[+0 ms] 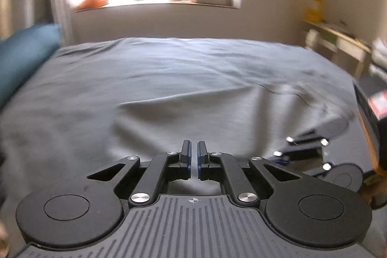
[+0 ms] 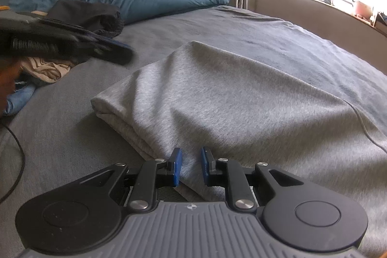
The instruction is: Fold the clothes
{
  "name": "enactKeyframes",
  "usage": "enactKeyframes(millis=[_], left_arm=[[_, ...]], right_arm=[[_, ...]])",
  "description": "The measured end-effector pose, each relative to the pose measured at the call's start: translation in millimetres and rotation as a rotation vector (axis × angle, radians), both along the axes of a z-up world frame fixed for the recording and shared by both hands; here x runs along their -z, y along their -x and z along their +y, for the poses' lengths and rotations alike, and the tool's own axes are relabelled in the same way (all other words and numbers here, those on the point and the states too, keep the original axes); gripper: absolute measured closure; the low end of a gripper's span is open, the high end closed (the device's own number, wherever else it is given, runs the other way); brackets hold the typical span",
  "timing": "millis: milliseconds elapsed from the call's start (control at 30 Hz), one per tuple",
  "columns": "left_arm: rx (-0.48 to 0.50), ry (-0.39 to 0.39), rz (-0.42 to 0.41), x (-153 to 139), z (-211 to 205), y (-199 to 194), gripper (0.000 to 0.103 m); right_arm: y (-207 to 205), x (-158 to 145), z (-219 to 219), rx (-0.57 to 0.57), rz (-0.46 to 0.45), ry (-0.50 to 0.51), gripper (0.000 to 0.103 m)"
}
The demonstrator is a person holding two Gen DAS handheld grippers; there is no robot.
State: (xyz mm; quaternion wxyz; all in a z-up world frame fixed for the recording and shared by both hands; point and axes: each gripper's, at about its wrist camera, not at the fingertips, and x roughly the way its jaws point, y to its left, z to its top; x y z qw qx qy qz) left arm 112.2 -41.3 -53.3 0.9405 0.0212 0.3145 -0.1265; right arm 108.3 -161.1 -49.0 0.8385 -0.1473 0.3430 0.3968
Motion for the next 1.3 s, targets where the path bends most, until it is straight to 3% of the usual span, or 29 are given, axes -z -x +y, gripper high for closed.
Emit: enactKeyframes(millis=[67,167,267,400,567,667,767,833,933,1033,1100,1233,1300], left_arm=[[0.026,-0.017,0.041,15.9,-11.8,-11.6,0.096],[-0.030,-0.034,0.108,39.5,-9.8,-20.7,0.095],[-0.045,0.013,0.095,39.7,-2.6,-18.5,0.093],[-0.049,0.000,0.077,42.9,-5.5,-14.5,0.090],[-0.053,-0.007,0.053,44.9,-8.3,-7.7,0.090],[-0.066,-0.025,0.028,40.3,-10.3,-3.4,0.083],[-0.064,-0.056,-0.024,29.2,-15.9,3.1,0.070],[-0.022,-0.069,-0.069,23.4,-26.0,7.4,0.068],[0.068,-0.099,-0.113,20.7,-46.6,11.4,0.057],[0.110,-0.150,-0.107,33.7,-66.5,9.3,0.057],[0.093,-0.163,-0.096,42.3,-71.8,7.4,0.057],[0.060,-0.109,-0.068,45.6,-65.8,5.9,0.057],[0.054,-0.110,-0.068,47.0,-65.7,8.5,0.057]], right_arm=[[0.3,-0.6,0.7,0.005,0.004,0.001,0.084],[0.4,-3.8,-2.0,0.011,0.017,-0.006,0.084],[-0.8,-16.0,-13.2,0.029,0.050,-0.055,0.084],[-7.8,-31.0,-34.4,0.096,0.070,-0.119,0.084],[-27.9,-1.0,-78.4,0.250,0.223,-0.163,0.084],[-29.9,-9.8,-103.8,0.325,0.271,-0.251,0.084],[-27.1,-23.2,-129.6,0.400,0.213,-0.282,0.084],[-23.8,-26.2,-150.5,0.462,0.158,-0.272,0.084],[-20.5,-9.9,-174.2,0.577,0.146,-0.225,0.084],[-11.1,4.1,-180.0,0.617,0.158,-0.229,0.084],[-5.2,-9.1,-179.2,0.622,0.095,-0.229,0.084],[-1.7,-22.6,-192.6,0.687,-0.029,-0.213,0.084],[-11.3,-4.6,-202.7,0.705,0.003,-0.172,0.085]])
